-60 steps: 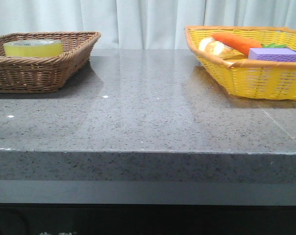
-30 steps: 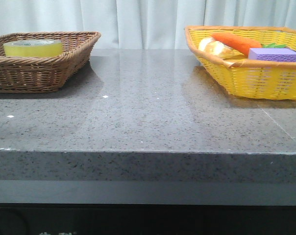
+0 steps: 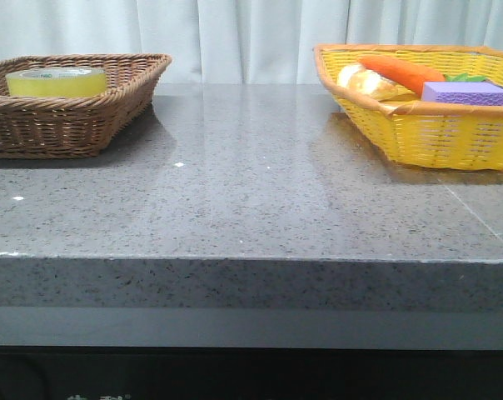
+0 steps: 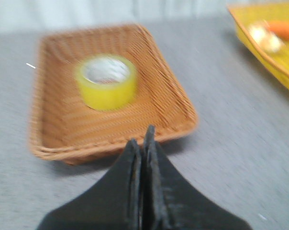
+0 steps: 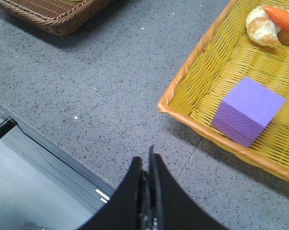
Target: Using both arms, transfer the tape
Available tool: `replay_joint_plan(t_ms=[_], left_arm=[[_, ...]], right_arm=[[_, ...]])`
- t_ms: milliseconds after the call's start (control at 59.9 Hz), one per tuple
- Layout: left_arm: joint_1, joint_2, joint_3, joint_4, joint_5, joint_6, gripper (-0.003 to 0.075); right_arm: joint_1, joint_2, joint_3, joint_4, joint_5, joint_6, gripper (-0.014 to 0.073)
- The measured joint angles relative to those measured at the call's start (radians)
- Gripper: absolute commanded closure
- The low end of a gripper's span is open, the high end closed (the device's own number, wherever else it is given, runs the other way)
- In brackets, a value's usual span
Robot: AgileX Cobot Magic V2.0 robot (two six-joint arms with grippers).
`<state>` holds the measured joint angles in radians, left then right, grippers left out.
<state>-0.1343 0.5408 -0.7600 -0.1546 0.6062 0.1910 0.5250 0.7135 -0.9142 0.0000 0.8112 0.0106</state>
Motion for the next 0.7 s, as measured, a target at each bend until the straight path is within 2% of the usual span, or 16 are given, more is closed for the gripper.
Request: replay_joint_plan(t_ms=[184, 334, 702], left_arm=[[0.092, -0.225, 0.179, 0.0, -0.103, 0.0, 0.0741], [0.108, -0.359, 0.292, -0.014, -0.157, 0.0, 0.0741], [0.112, -0.479, 0.638, -0.002, -0.443, -0.099, 0.0741]], right_arm=[[0.0, 0.0, 0.0, 0.0, 0.0, 0.0, 0.0662], [0.0, 0.0, 0.0, 0.0, 0.0, 0.0, 0.0662], [0.0, 0.0, 0.0, 0.0, 0.0, 0.0, 0.0662]])
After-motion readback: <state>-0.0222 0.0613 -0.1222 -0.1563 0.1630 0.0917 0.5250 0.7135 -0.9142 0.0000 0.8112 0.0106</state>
